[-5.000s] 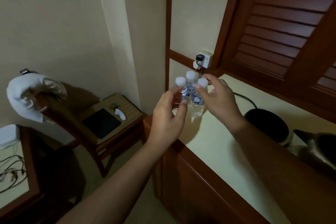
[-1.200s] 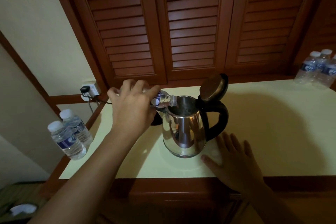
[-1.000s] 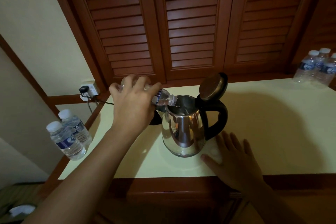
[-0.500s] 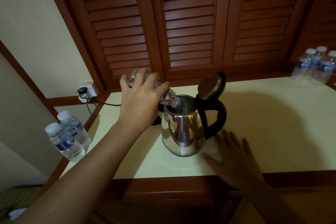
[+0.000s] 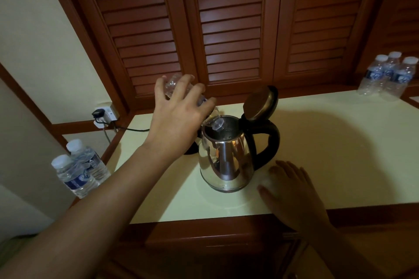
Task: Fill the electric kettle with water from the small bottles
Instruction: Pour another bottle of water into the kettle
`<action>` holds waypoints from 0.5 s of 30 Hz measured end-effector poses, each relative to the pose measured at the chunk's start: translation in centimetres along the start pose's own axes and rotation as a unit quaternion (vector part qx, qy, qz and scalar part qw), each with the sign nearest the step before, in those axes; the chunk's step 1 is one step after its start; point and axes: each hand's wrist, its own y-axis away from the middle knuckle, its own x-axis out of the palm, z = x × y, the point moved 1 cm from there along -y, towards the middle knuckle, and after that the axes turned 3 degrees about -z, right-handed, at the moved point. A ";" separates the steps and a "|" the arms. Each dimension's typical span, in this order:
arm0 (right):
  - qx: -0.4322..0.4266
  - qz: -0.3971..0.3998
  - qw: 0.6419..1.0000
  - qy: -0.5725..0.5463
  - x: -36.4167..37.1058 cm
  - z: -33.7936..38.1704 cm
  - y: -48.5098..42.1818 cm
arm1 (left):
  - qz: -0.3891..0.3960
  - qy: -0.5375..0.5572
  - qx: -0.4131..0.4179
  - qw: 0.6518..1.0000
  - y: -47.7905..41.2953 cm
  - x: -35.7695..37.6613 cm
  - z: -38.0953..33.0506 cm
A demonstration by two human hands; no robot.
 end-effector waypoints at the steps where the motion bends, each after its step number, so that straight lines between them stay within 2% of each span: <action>1: -0.003 -0.010 1.000 -0.003 0.0 -0.1 0.0 | -0.002 -0.005 0.004 1.000 0.0 0.0 0.1; 5: -0.005 -0.029 0.999 -0.017 0.4 -0.4 -0.1 | -0.004 -0.027 -0.008 1.000 0.6 -0.1 0.8; 10: -0.017 -0.090 0.993 -0.072 0.3 -0.5 0.5 | -0.011 -0.003 -0.080 0.997 3.1 0.1 1.8; 13: -0.020 -0.121 0.979 -0.160 -0.6 0.3 1.5 | -0.004 0.068 -0.150 0.986 5.3 0.3 1.6; 15: -0.015 -0.113 0.965 -0.234 -1.6 1.2 2.1 | -0.001 0.182 -0.200 0.963 7.2 0.4 0.7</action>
